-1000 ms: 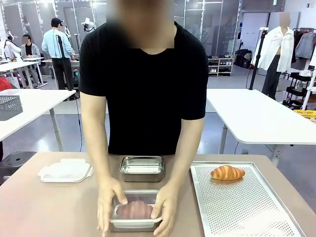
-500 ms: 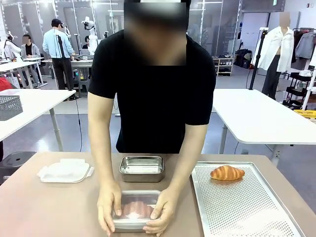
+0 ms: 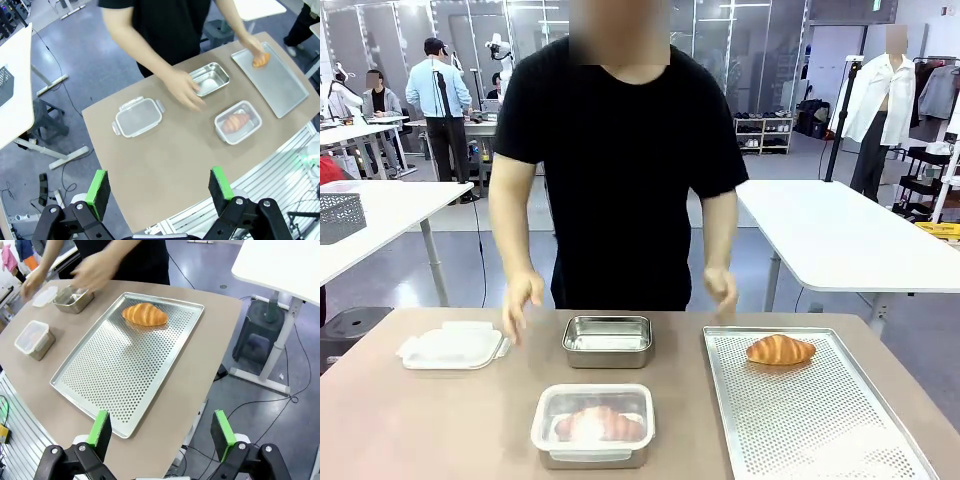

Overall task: Place the bread into the airtight container.
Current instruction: Pick up a Butter Roll and place it into an empty Airtight Container.

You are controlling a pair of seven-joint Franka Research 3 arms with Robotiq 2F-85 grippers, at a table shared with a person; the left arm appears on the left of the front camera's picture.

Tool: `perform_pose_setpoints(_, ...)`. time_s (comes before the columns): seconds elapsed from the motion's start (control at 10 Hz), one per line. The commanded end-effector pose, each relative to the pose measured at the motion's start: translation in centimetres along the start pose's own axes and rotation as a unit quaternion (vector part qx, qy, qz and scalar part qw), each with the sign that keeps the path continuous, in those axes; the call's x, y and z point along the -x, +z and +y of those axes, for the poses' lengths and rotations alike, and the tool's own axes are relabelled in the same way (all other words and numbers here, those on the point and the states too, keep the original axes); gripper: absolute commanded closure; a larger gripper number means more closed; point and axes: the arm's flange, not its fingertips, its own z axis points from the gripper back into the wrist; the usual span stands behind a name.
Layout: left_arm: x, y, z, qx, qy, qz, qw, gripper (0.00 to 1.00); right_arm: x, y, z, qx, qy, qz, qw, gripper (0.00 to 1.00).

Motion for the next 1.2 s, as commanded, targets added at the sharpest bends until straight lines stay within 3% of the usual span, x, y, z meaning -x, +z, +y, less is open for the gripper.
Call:
perform_pose_setpoints(0.0,-0.09,0.04,-0.06,-0.001,-0.001,0.0,1.0,0.0,0.0,0.1,0.13,-0.002,0.005,-0.01,1.0,0.0)
perform_pose_setpoints(1.1,-0.09,0.04,-0.06,-0.001,-0.001,0.0,1.0,0.0,0.0,0.1,0.13,-0.002,0.005,-0.01,1.0,0.0)
